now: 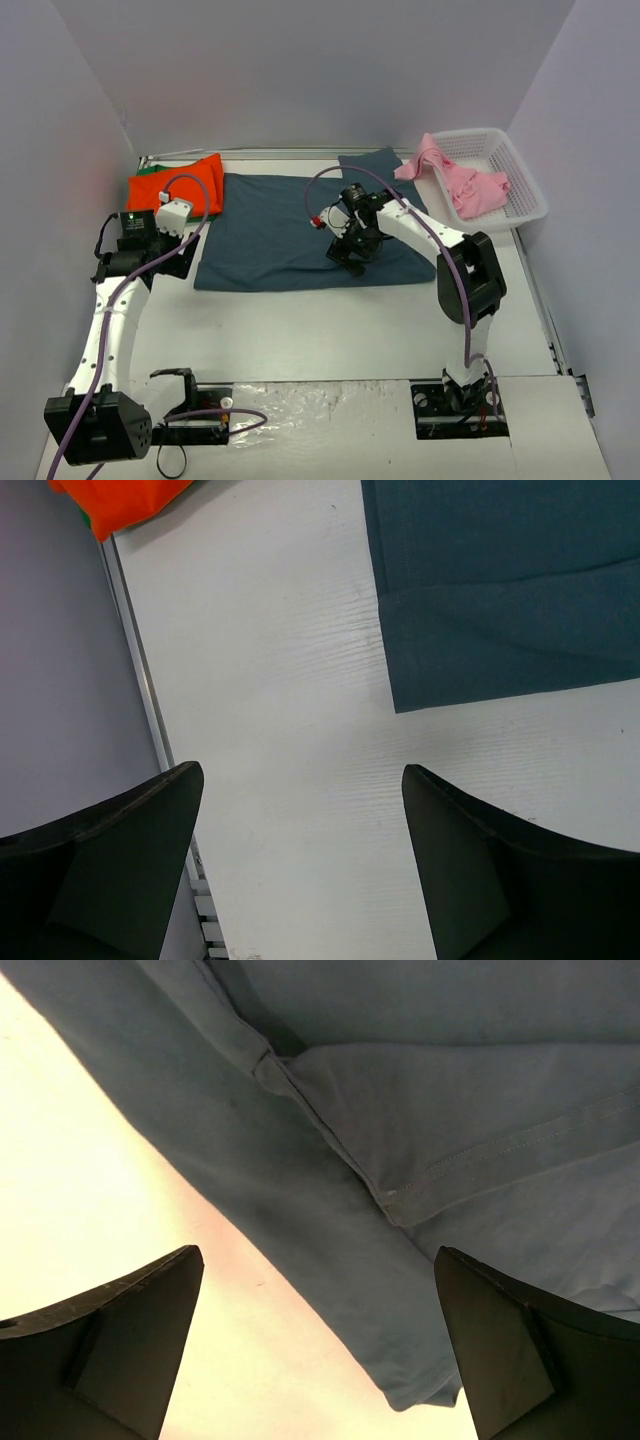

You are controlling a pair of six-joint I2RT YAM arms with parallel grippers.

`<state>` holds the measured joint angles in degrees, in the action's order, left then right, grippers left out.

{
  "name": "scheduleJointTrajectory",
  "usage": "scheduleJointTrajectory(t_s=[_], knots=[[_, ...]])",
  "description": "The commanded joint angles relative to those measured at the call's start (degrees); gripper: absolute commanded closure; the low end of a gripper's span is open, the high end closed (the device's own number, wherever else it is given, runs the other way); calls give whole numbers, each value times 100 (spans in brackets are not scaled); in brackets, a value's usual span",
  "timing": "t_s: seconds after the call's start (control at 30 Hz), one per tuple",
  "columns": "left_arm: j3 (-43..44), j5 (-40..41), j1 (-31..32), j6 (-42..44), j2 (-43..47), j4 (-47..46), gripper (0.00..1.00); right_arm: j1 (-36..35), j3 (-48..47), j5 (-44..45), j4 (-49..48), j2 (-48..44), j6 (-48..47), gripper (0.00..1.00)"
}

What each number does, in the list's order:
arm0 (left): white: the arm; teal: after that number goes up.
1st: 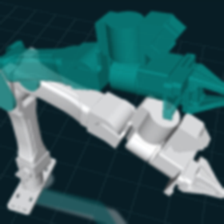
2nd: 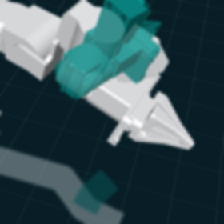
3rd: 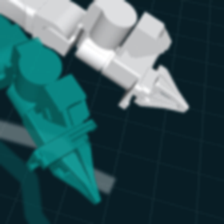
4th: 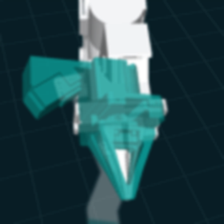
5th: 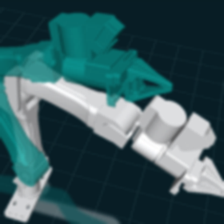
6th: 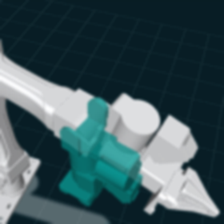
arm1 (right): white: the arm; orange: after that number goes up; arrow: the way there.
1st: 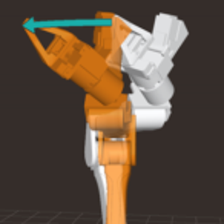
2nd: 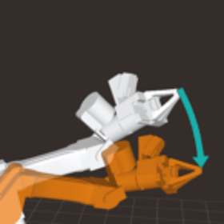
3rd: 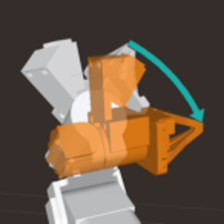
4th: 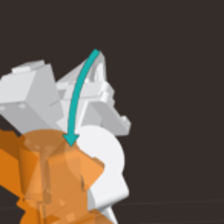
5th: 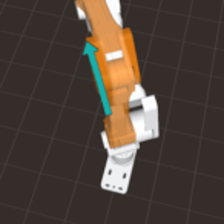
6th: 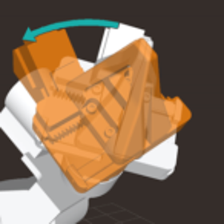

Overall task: Fold and stack the t-shirts
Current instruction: Fold the flattened tshirt in 1/3 of the way

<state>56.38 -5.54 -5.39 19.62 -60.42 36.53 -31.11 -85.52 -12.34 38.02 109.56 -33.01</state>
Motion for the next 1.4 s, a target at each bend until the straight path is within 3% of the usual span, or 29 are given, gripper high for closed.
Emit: scheduleJointTrajectory(t_s=[0.0, 0.4, 0.9, 1.27, 1.37], knots=[[66, -26, -41, -81, -22, -32, 20, 44, 88, 258, 83, 188, -3, 8], [84, -44, -41, -81, -101, -15, 20, 228, -299, 373, 4, 830, 93, 28], [110, -123, -41, -63, -180, -24, 20, 466, -580, 135, 83, 839, 67, 36], [567, -140, -24, 121, -558, 91, 21, 519, -782, 47, 162, 1138, 93, 63], [620, -193, -33, 121, -585, 100, 21, 527, -739, 21, 171, 1173, 93, 63]])
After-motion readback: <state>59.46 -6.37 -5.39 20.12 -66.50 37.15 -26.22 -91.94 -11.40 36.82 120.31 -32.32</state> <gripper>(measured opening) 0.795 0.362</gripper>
